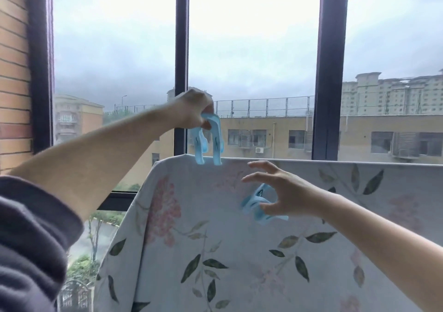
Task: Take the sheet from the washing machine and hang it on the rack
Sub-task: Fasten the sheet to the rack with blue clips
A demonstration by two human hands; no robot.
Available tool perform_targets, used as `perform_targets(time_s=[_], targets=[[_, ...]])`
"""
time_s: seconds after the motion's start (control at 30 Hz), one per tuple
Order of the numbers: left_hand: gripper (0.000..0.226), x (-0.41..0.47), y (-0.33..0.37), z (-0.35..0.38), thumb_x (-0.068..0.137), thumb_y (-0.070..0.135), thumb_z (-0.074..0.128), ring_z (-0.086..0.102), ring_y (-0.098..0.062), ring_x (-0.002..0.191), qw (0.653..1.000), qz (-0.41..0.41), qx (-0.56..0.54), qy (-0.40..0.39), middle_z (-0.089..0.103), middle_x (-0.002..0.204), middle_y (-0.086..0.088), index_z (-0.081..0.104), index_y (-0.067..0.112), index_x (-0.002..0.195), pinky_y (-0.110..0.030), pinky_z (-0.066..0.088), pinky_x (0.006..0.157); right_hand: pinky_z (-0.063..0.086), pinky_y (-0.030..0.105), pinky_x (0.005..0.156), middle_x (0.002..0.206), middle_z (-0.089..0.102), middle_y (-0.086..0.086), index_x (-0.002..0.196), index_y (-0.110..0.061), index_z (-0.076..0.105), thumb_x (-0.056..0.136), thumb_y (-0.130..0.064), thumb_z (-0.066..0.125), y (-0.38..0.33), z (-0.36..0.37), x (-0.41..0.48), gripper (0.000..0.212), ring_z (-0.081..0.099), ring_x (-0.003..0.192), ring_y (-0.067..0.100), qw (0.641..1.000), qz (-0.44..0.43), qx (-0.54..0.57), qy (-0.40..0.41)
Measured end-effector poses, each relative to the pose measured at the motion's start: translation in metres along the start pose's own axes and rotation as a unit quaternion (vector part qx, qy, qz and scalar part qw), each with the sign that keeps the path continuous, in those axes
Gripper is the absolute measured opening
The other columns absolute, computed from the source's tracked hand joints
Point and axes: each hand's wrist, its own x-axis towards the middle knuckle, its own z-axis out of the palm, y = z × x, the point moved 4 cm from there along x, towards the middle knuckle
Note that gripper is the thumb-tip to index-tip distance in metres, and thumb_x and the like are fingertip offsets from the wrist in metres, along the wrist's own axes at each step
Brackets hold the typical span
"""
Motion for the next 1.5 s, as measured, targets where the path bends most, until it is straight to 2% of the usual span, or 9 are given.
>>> perform_targets(time_s=[0.4, 0.5, 0.67, 0.9, 1.03, 1.13, 1.27, 1.37, 1.5], targets=[[0.031, 0.014, -0.005, 0.038, 0.079, 0.027, 0.076, 0.054, -0.016, 0.085, 0.998, -0.002, -0.013, -0.063, 0.062, 0.100, -0.003, 0.059, 0.015, 0.102, -0.026, 0.039, 0.072, 0.040, 0.038, 0.106, 0.160, 0.002, 0.000, 0.132, -0.048, 0.040, 0.075, -0.038, 0.066, 0.012, 0.003, 0.021, 0.063, 0.041, 0.132, 0.028, 0.993, 0.093, -0.017, -0.064], [0.050, 0.015, -0.007, 0.042, 0.082, 0.031, 0.072, 0.054, -0.020, 0.107, 0.994, -0.015, -0.013, -0.107, 0.058, 0.124, -0.005, 0.054, 0.011, 0.125, -0.031, 0.043, 0.090, 0.043, 0.038, 0.102, 0.160, 0.002, 0.000, 0.131, -0.047, 0.041, 0.074, -0.037, 0.067, 0.012, 0.004, 0.024, 0.063, 0.045, 0.128, 0.027, 0.993, 0.098, -0.019, -0.069], [0.078, 0.013, -0.005, 0.049, 0.089, 0.025, 0.064, 0.025, -0.019, 0.141, 0.973, -0.035, -0.085, -0.214, 0.021, 0.157, -0.002, 0.018, 0.016, 0.151, -0.032, 0.020, 0.117, 0.042, 0.038, 0.103, 0.160, -0.002, -0.001, 0.129, -0.047, 0.042, 0.074, -0.038, 0.066, 0.014, 0.007, 0.023, 0.061, 0.039, 0.134, 0.027, 0.992, 0.098, -0.029, -0.068], [0.071, -0.004, 0.008, 0.067, 0.086, 0.031, 0.065, 0.038, -0.026, 0.133, 0.998, 0.034, 0.037, -0.027, 0.031, 0.150, -0.008, 0.028, 0.017, 0.145, -0.042, 0.031, 0.112, 0.043, 0.037, 0.102, 0.160, -0.004, -0.004, 0.128, -0.048, 0.042, 0.072, -0.040, 0.066, 0.021, 0.010, 0.016, 0.061, 0.043, 0.131, 0.027, 0.993, 0.105, -0.030, -0.054], [0.041, -0.014, 0.037, 0.080, 0.089, 0.010, 0.057, 0.036, -0.028, 0.136, 0.932, 0.136, 0.318, 0.112, 0.040, 0.145, -0.012, 0.049, 0.013, 0.128, -0.052, 0.002, 0.117, 0.045, 0.036, 0.099, 0.160, -0.004, -0.006, 0.127, -0.048, 0.043, 0.072, -0.041, 0.065, 0.021, 0.011, 0.015, 0.060, 0.046, 0.128, 0.026, 0.992, 0.113, -0.026, -0.046], [0.027, -0.020, 0.056, 0.116, 0.094, 0.010, 0.042, 0.052, -0.030, 0.119, 0.900, 0.191, 0.387, 0.063, 0.061, 0.121, -0.012, 0.056, 0.005, 0.116, -0.049, -0.012, 0.115, 0.045, 0.033, 0.098, 0.159, -0.007, -0.006, 0.129, -0.047, 0.043, 0.074, -0.040, 0.066, 0.017, 0.012, 0.015, 0.060, 0.045, 0.129, 0.025, 0.991, 0.122, -0.036, -0.040], [0.044, -0.011, 0.058, 0.152, 0.093, 0.012, 0.037, 0.055, -0.029, 0.110, 0.916, 0.150, 0.371, 0.019, 0.055, 0.121, -0.016, 0.036, -0.006, 0.133, -0.043, 0.017, 0.118, 0.048, 0.032, 0.092, 0.159, -0.009, -0.011, 0.130, -0.048, 0.041, 0.076, -0.040, 0.065, 0.021, 0.016, 0.005, 0.060, 0.049, 0.125, 0.023, 0.991, 0.127, -0.041, -0.023], [0.034, 0.000, 0.060, 0.157, 0.094, 0.013, 0.035, 0.056, -0.024, 0.100, 0.949, 0.124, 0.291, 0.017, 0.056, 0.114, -0.011, 0.039, 0.003, 0.126, -0.035, 0.037, 0.099, 0.045, 0.034, 0.100, 0.159, -0.004, -0.010, 0.131, -0.043, 0.042, 0.076, -0.042, 0.066, 0.031, 0.021, -0.011, 0.060, 0.046, 0.127, 0.023, 0.992, 0.125, -0.025, 0.003], [0.022, 0.008, 0.070, 0.166, 0.097, 0.019, 0.032, 0.057, -0.023, 0.085, 0.971, 0.068, 0.224, 0.040, 0.056, 0.101, -0.007, 0.042, 0.010, 0.115, -0.035, 0.037, 0.082, 0.041, 0.026, 0.097, 0.138, 0.036, -0.004, 0.132, -0.030, 0.041, 0.078, -0.048, 0.063, 0.070, 0.040, -0.056, 0.061, 0.048, 0.120, 0.019, 0.966, 0.252, 0.048, 0.030]])
